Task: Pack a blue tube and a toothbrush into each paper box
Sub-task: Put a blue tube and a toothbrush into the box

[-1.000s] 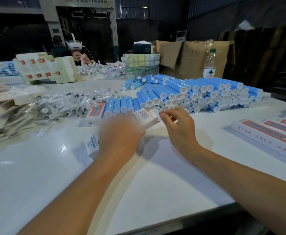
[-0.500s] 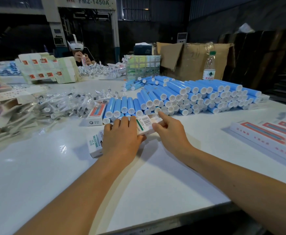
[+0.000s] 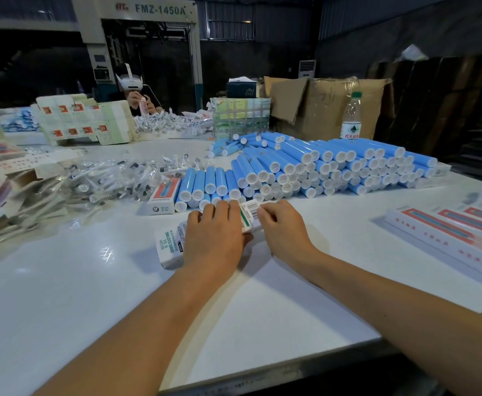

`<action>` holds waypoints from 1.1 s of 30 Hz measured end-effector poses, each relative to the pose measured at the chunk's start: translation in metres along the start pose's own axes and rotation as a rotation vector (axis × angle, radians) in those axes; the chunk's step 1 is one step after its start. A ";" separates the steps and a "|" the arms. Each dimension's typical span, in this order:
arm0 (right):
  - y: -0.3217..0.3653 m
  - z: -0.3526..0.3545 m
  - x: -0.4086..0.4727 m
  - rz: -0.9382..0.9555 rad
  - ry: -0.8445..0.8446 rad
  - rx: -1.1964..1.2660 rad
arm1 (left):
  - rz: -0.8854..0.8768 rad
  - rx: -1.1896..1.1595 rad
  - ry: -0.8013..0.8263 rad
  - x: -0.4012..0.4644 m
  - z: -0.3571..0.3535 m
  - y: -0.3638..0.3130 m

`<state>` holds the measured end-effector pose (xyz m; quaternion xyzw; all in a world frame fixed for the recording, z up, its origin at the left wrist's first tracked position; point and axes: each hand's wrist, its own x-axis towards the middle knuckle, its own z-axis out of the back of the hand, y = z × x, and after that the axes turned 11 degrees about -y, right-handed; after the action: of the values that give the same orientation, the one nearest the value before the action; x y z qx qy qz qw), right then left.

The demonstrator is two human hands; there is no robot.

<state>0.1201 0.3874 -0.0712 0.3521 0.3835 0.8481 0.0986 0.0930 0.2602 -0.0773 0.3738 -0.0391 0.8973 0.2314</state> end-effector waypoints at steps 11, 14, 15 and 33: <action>0.002 0.009 0.012 -0.498 -0.034 0.658 | 0.091 -0.066 -0.035 0.003 0.007 0.005; 0.005 0.010 0.014 -0.828 0.241 1.056 | 0.046 -0.061 -0.024 0.000 0.007 0.002; 0.004 0.009 0.015 -0.834 0.278 1.072 | 0.031 -0.054 -0.017 -0.001 0.006 0.000; 0.010 0.005 0.003 -0.495 0.147 0.676 | 0.004 -0.023 0.003 -0.002 0.004 -0.005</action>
<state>0.1218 0.3849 -0.0605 0.2003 0.7189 0.6484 0.1508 0.0994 0.2632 -0.0764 0.3699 -0.0498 0.8977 0.2341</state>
